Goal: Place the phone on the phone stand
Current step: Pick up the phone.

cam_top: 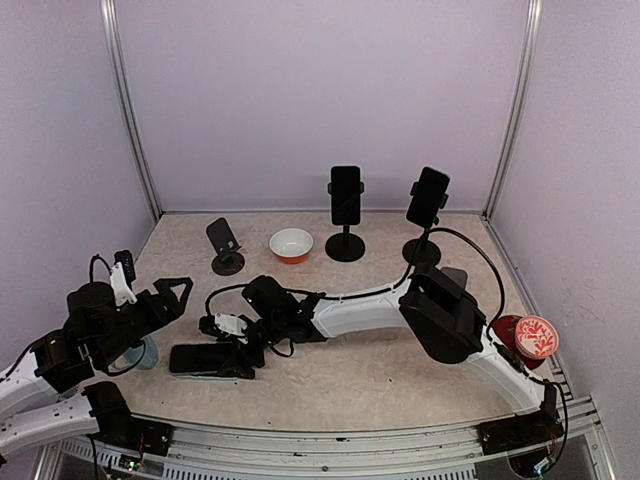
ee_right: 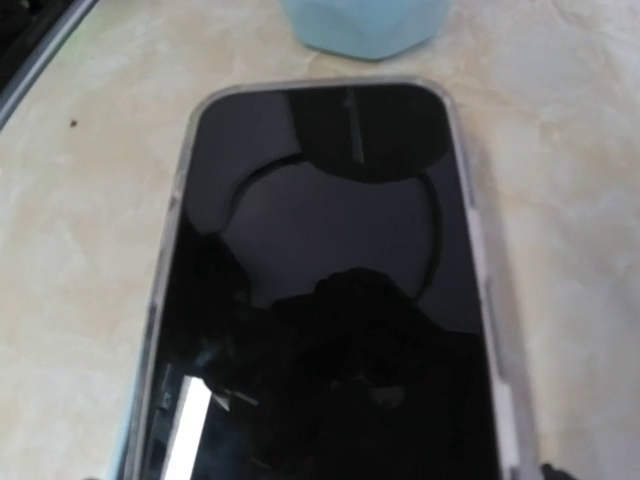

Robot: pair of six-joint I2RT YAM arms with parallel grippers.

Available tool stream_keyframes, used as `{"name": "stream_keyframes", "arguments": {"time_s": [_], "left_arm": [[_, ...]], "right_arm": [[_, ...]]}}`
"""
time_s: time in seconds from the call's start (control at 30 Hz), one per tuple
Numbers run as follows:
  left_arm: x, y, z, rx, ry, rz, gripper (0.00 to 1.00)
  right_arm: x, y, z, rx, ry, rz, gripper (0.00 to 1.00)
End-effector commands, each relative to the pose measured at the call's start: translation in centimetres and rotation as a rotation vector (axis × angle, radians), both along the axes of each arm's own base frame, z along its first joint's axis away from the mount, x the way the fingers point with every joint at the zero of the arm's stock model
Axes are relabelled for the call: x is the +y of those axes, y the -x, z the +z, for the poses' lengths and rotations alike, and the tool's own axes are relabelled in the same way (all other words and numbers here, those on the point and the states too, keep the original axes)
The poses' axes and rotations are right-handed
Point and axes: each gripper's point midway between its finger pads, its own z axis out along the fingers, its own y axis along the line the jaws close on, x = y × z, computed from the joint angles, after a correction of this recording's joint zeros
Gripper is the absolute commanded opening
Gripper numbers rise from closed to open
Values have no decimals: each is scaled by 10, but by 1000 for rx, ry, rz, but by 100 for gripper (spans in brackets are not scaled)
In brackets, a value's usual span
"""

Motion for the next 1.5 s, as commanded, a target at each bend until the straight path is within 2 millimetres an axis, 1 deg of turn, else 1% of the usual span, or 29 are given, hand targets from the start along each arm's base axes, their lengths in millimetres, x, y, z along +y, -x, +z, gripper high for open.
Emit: {"name": "stream_keyframes", "arguments": {"time_s": [0.0,0.03,0.17,0.27,0.37,0.4,0.5,0.53,0.57,0.73,0.77,0.97,1.03,1.2,1.23,1.3,1.47], "left_arm": [[-2,2,8,-17,21,-13,99],[-2,2,8,-18,21,-12,99],[-1,2,8,-18,18,-10,99],[-2,3,8,-15,22,-15,99],[-1,3,7,-14,18,-13,99],[-1,3,7,-11,16,-13,99],[-1,3,7,-11,22,-15,99],[-1,4,7,-12,23,-17,99],[-1,4,7,-14,23,-18,99],[-1,6,13,-35,52,-25,99],[-1,7,14,-42,69,-30,99],[-6,16,36,-120,172,-90,99],[-14,18,40,-123,180,-132,99],[-38,18,39,-95,185,-229,99],[-42,18,39,-92,193,-245,99],[-50,17,42,-94,212,-277,99],[-67,18,49,-93,251,-348,99]], "right_arm": [[0,15,-16,26,35,43,91],[0,16,-17,25,37,45,91],[2,15,-13,15,27,38,82],[2,17,-6,21,9,43,76],[2,17,2,16,-6,47,66],[2,17,3,16,-9,49,62],[2,18,12,20,-25,50,36],[2,19,15,18,-32,50,30],[1,19,16,16,-38,48,28],[-7,16,42,-31,-100,14,27],[-8,15,51,-48,-125,6,26],[-24,5,94,-160,-233,-82,20],[-30,2,105,-191,-263,-112,19],[-49,-9,129,-269,-336,-211,17],[-55,-10,129,-279,-343,-233,17],[-63,-14,140,-303,-373,-276,16],[-80,-27,154,-371,-409,-385,13]]}}
